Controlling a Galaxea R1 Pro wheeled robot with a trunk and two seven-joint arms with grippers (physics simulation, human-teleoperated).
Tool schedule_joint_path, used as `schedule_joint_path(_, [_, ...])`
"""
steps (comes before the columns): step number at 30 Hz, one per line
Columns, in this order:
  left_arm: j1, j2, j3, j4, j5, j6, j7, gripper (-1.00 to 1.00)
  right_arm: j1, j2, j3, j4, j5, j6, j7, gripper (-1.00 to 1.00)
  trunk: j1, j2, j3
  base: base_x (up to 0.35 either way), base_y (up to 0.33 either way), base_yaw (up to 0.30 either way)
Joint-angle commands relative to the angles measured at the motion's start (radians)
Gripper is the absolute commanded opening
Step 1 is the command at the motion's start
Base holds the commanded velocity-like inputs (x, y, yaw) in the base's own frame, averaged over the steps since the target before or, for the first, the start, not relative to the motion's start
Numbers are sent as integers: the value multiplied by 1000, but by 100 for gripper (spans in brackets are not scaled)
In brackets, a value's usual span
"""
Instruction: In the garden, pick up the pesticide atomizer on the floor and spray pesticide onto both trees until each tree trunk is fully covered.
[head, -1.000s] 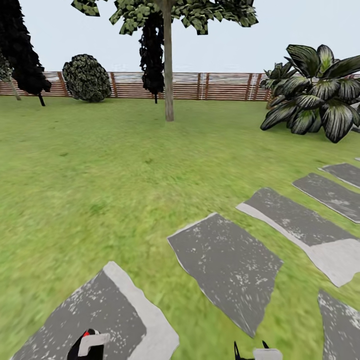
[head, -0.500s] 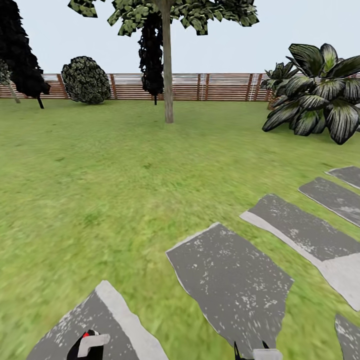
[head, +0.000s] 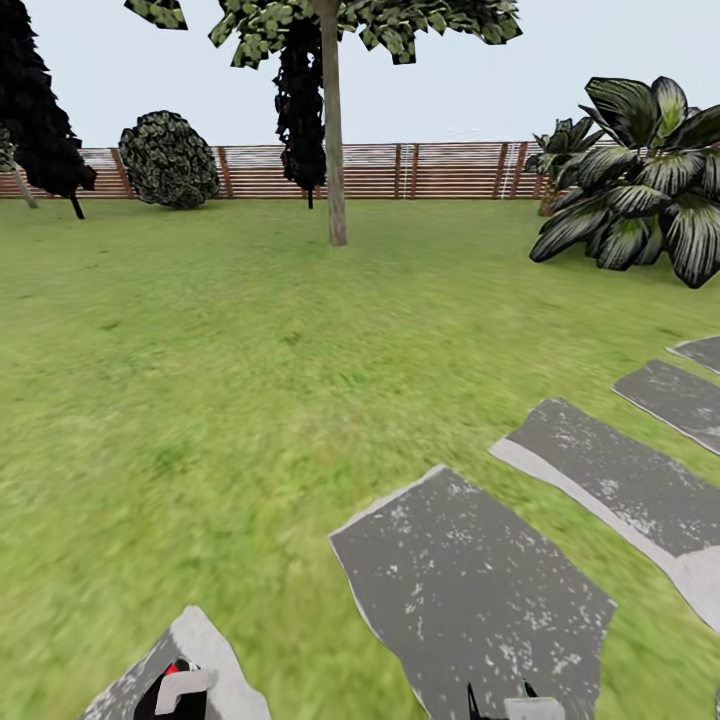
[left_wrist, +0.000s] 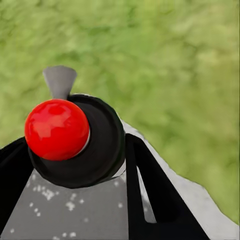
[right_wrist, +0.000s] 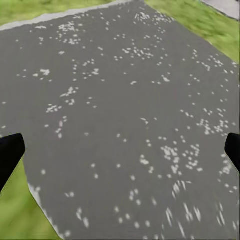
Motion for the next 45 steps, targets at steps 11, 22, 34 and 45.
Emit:
schedule_joint_path(11, [0,0,0,0,0,-1,0,-100,0,0,0,0,0,0,0,100,0,0,0,342,0,0])
schedule_joint_path(22, [0,0,0,0,0,-1,0,-100,0,0,0,0,0,0,0,100,0,0,0,342,0,0])
schedule_joint_path(34, [1,0,0,0,0,-1,0,-100,0,0,0,0,0,0,0,100,0,0,0,342,0,0])
schedule_joint_path(45, [1,0,0,0,0,-1,0,-100,0,0,0,0,0,0,0,100,0,0,0,342,0,0])
